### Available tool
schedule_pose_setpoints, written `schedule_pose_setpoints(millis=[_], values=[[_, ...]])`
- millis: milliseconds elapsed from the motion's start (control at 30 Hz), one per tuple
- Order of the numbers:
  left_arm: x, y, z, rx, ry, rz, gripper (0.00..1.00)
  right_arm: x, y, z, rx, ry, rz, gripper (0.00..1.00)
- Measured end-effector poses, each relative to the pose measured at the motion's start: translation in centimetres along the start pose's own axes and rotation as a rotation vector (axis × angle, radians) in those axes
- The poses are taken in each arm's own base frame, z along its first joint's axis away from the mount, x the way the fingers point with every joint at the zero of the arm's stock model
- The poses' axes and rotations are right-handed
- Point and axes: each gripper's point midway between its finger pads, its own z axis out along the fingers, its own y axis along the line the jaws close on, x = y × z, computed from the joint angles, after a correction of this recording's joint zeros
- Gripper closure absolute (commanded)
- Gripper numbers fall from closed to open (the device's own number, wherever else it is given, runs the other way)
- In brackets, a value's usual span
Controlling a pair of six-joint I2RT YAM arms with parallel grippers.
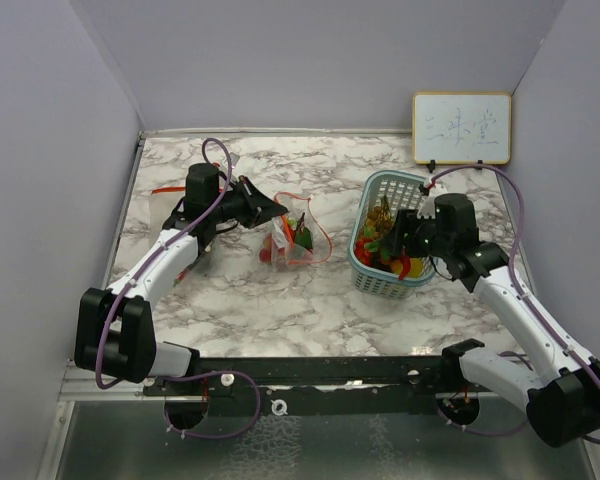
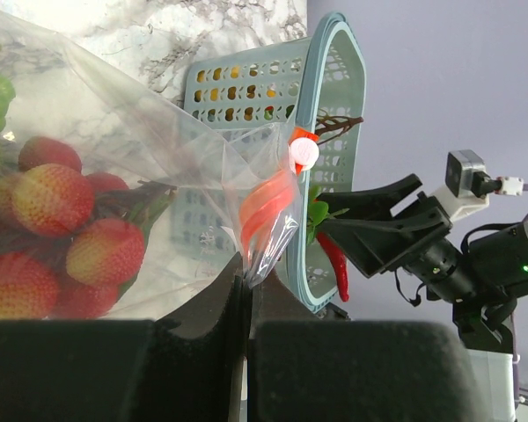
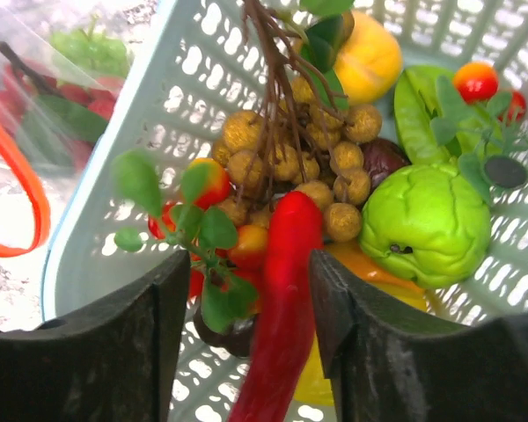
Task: Place the food in the zip-top bag and seal the zipper
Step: Place the fake fruit in the bin, then pick up the fake fruit from the bin.
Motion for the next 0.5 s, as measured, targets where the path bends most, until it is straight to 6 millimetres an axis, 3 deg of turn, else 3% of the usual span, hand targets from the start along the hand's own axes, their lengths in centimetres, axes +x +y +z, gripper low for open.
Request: schedule_pose_setpoints(millis=[100, 233, 500], values=[[0.0, 0.0, 0.0, 0.000, 0.000, 0.001, 1.00, 0.6, -0.1, 0.5, -0.003, 0.027, 0.007, 0.33], [0.0, 0.0, 0.0, 0.000, 0.000, 0.002, 1.00, 0.7, 0.3, 0.8, -0.024, 0.035, 0.006, 0.33], [0.0, 0.0, 0.0, 0.000, 0.000, 0.003, 1.00, -0.7, 1.5, 1.6, -0.083, 0.036, -0.023, 0.34]])
